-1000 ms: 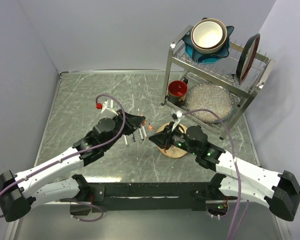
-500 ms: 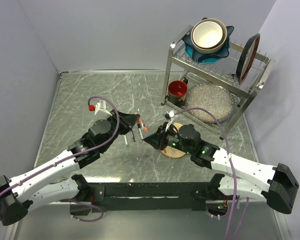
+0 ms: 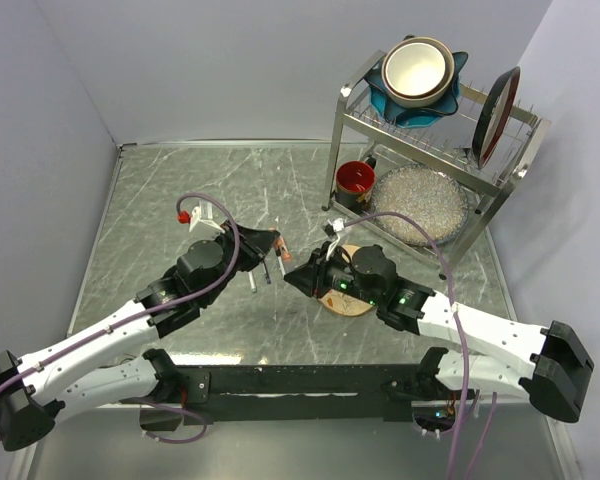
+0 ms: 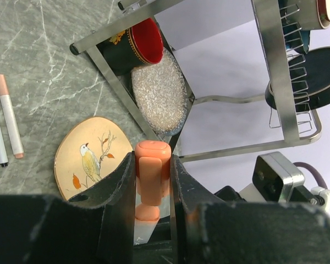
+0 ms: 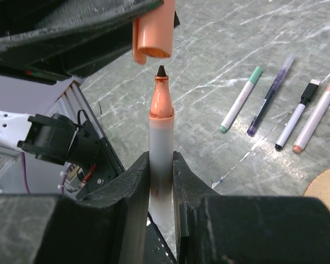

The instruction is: Insert the pens into the pen caps

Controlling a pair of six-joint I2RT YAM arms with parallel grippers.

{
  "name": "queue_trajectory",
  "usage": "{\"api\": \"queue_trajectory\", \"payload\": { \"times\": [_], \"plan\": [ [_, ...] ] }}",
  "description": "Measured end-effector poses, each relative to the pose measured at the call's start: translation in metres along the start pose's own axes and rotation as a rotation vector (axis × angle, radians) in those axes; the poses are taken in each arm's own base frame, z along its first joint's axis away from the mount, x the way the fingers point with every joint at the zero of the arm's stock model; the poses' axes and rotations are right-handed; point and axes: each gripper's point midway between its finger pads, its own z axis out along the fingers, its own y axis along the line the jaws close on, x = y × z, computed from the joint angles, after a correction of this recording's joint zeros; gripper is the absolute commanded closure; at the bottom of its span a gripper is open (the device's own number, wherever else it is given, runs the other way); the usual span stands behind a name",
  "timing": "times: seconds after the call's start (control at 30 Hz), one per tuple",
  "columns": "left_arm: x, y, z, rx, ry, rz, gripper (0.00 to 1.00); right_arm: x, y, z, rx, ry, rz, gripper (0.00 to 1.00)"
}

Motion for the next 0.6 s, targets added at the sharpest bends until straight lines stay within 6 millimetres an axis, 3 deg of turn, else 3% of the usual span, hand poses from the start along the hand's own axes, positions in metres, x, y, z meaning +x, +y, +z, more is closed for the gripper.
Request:
{"api": "queue_trajectory", "payload": {
  "times": [0.4,0.47,0.5,0.57,0.6],
  "plan": [
    [0.012,0.007,-0.002,-0.006,0.029,0.030,0.97,-0.005,0.001,0.006,0.007,0.001,-0.006,1.00],
    [0.015,0.006,-0.002,0.007,0.032,0.044,0.86,-0.005,0.000,0.007,0.016,0.011,-0.010,1.00],
    [0.016,0.006,-0.002,0.012,0.033,0.054,0.72,-0.005,-0.001,0.008,0.022,0.015,-0.011,1.00],
    [0.017,0.007,-0.003,0.024,0.035,0.085,0.57,-0.003,-0.003,0.009,0.035,0.028,-0.016,1.00],
    [0.018,0.007,-0.004,0.030,0.039,0.105,0.44,-0.003,-0.003,0.009,0.036,0.029,-0.020,1.00]
  ]
}}
